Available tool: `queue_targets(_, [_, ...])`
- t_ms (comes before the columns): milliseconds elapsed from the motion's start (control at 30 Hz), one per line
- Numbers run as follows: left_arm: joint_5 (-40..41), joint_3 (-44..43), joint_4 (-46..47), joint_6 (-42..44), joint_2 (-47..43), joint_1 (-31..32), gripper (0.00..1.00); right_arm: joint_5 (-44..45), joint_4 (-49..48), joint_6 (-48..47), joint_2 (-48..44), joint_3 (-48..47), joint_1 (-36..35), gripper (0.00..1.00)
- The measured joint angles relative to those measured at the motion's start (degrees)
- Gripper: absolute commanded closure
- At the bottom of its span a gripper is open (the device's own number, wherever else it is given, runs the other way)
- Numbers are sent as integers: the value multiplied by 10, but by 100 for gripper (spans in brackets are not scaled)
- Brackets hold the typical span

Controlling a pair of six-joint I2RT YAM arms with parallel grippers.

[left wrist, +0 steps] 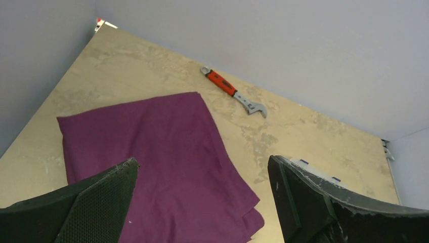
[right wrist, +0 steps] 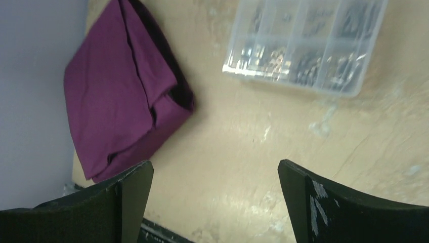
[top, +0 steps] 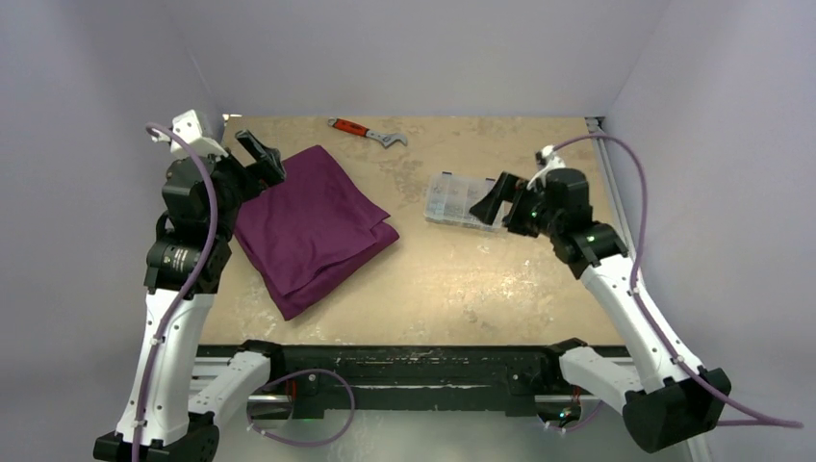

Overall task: Open and lay out the surgical kit
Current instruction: Move the distractor to the center of the board.

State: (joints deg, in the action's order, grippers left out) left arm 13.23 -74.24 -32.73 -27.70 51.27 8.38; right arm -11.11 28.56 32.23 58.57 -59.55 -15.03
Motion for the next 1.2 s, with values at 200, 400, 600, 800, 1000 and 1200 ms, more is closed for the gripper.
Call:
queue_targets(200, [14,55,-8,-11,-20,0,1,30,-8,54,17,66,-105,13])
queue_targets(400, [15,76,-9,-11,-31,0,1,126,-7,95,120,66,-210,15])
queue_targets(600, [21,76,-16,-18,-41,0,1,240,33,120,258,35,-269,15])
queue_targets(800, [14,80,-56,-23,-54,0,1,311,41,126,349,-25,-269,15])
queue_targets(1000, [11,94,-73,-17,-68,0,1,348,31,128,436,-77,-257,15])
queue_targets(1200, [32,94,-52,-12,-47,0,2,357,8,131,488,-106,-208,15])
